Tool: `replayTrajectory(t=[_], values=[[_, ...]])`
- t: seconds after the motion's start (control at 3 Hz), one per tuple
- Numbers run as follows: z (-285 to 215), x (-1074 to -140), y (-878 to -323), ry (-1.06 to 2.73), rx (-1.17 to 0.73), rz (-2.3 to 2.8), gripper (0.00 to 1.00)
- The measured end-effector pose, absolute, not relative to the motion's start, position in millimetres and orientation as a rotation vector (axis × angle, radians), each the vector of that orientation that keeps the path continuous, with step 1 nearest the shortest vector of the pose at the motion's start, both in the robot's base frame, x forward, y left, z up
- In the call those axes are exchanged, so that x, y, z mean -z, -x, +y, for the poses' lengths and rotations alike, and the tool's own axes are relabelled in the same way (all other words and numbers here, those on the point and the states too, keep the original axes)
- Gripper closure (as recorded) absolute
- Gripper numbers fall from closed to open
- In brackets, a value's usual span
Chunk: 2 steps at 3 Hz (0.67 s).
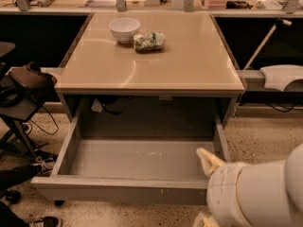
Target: Close top drawer
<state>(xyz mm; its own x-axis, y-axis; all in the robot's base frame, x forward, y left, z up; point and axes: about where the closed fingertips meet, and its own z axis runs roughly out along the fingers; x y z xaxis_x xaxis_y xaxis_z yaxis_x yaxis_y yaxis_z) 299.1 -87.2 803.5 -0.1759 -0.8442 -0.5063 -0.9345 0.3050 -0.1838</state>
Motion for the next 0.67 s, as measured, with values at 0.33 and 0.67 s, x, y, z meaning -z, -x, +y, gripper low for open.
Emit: replayTrajectory(t=[0.33, 0.67], values=[[-89.7, -768.3, -272.9, 1.598, -0.284, 2.121, 0.00], [-86.4, -765.4, -274.5, 1.577, -0.260, 2.132, 0.00]])
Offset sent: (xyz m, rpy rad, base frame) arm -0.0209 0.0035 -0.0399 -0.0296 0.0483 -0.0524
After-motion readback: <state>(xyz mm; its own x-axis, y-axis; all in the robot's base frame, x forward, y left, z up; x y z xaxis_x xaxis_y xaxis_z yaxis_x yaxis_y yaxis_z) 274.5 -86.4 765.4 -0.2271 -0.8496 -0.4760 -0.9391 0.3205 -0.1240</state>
